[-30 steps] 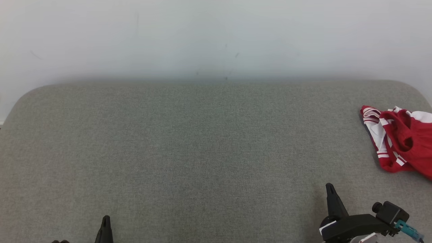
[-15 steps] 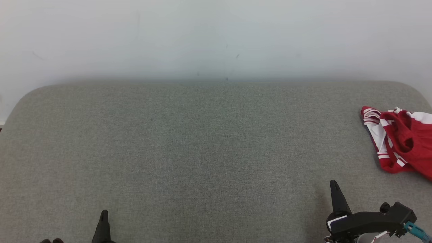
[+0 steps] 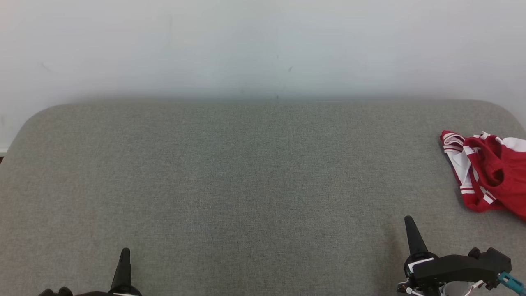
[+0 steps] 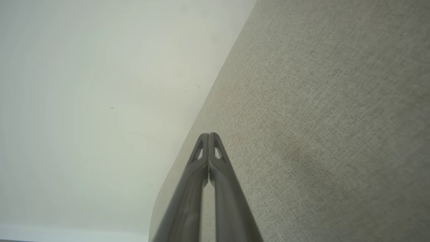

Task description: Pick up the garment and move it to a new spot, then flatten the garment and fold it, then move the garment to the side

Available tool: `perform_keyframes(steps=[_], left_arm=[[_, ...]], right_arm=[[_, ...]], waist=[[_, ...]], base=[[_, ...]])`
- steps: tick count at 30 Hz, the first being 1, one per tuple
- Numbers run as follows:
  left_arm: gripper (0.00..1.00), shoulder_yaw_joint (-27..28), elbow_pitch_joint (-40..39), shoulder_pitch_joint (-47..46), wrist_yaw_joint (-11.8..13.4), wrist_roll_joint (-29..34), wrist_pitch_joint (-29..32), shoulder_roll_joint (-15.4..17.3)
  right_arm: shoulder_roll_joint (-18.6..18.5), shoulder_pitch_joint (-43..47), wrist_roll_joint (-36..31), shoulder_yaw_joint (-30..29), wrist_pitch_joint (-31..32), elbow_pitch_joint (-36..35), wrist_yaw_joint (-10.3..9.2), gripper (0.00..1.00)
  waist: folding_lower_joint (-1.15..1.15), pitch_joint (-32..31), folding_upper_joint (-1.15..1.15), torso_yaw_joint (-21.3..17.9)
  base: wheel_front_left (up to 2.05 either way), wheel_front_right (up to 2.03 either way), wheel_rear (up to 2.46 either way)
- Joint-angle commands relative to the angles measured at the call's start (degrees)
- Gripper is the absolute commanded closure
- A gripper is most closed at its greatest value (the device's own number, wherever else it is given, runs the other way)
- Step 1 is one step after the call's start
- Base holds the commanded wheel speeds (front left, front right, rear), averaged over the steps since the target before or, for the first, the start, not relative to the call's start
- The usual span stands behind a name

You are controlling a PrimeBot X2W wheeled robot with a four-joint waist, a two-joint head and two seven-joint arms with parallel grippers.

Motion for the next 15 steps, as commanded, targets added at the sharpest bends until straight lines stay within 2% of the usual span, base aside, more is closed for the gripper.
perform_keyframes(steps=[1, 15], left_arm=[[1.00, 0.3, -0.7, -0.9, -0.1, -1.5, 0.3, 0.2], [1.00, 1.0, -1.7, -1.6, -0.6, -9.1, 2.3, 0.3]], right_arm=[[0.0, 0.1, 1.1, -0.3, 0.3, -0.8, 0.03, 1.00], [0.0, 0.3, 9.1, -1.0, 2.3, -2.3, 0.03, 1.00]], waist=[[0.00, 0.0, 0.00, 0.0], [0.00, -0.2, 0.00, 0.2]], base=[[0.00, 0.00, 0.00], [0.00, 0.00, 0.00]])
